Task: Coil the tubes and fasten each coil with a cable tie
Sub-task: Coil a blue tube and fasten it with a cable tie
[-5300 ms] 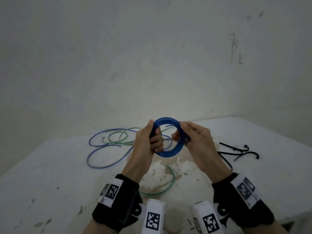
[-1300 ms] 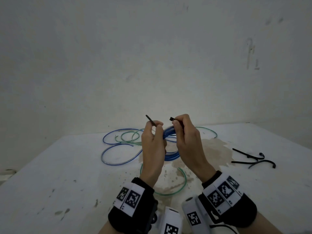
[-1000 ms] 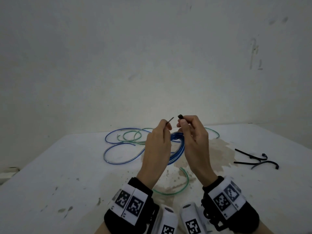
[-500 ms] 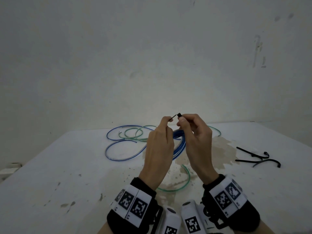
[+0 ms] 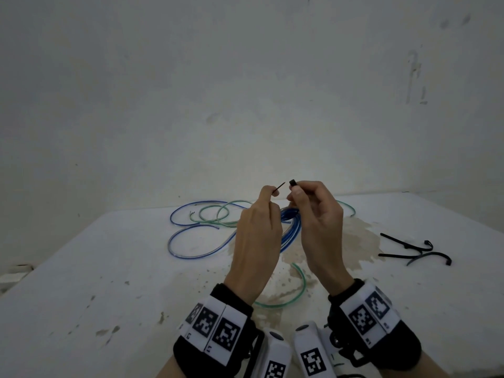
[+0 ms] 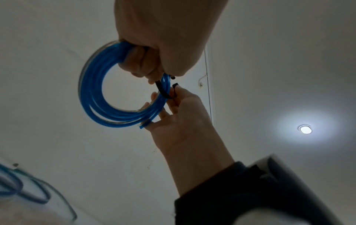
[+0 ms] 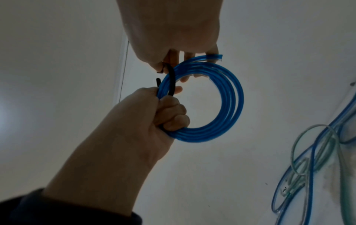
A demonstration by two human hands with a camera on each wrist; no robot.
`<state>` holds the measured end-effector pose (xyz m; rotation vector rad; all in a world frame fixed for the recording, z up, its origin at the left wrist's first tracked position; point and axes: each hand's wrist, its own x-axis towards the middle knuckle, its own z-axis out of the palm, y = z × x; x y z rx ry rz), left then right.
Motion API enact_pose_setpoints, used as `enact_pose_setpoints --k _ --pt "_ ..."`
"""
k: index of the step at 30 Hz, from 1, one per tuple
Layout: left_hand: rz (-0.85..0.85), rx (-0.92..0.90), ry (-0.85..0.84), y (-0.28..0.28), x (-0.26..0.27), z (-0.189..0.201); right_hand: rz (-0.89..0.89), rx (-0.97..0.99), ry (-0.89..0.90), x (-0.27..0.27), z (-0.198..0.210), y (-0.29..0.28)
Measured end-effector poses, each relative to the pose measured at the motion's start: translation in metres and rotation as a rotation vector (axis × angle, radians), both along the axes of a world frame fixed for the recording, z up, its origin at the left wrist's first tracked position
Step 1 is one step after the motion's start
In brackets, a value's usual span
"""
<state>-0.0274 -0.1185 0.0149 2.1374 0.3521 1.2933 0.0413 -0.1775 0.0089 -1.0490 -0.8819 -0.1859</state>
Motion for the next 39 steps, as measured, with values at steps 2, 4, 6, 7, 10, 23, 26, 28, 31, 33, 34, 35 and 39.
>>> enact_pose_setpoints --k 2,4,6,7,10,23,26,28,31,33,34,35,39 --pt "0.003 0.008 0.014 0.000 0.000 0.000 0.001 -0.008 -0.015 0.000 0.000 0.000" --pt "0.006 0.020 0.028 0.000 0.000 0.000 0.001 -0.013 -0.026 0.001 0.000 0.000" --pt "0.011 0.021 0.041 0.000 0.000 0.000 0.005 -0.014 -0.035 0.001 -0.001 -0.001" --pt "0.015 0.025 0.046 0.000 0.000 0.000 0.006 -0.016 -0.040 0.001 -0.001 -0.001" --pt "0.041 0.043 0.068 0.000 0.000 0.000 0.003 -0.038 -0.064 0.003 -0.002 0.000" --pt "0.103 0.241 0.280 0.008 -0.007 0.000 -0.037 -0.250 -0.309 0.018 0.004 -0.007" --pt "0.138 0.288 0.300 0.010 -0.007 0.002 -0.024 -0.296 -0.348 0.019 0.010 -0.008" --pt "0.147 0.288 0.305 0.010 -0.009 0.005 0.024 -0.309 -0.322 0.019 0.016 -0.010" --pt "0.134 0.270 0.304 0.007 -0.010 0.010 0.088 -0.275 -0.255 0.018 0.022 -0.013" --pt "0.140 0.265 0.300 0.005 -0.009 0.013 0.122 -0.237 -0.194 0.018 0.024 -0.013" --pt "0.136 0.263 0.293 0.005 -0.008 0.013 0.132 -0.229 -0.177 0.017 0.024 -0.013" --pt "0.127 0.255 0.281 0.006 -0.008 0.013 0.137 -0.230 -0.181 0.016 0.024 -0.012" --pt "0.018 0.154 0.171 0.013 -0.009 0.007 0.133 -0.274 -0.254 0.016 0.026 -0.010"
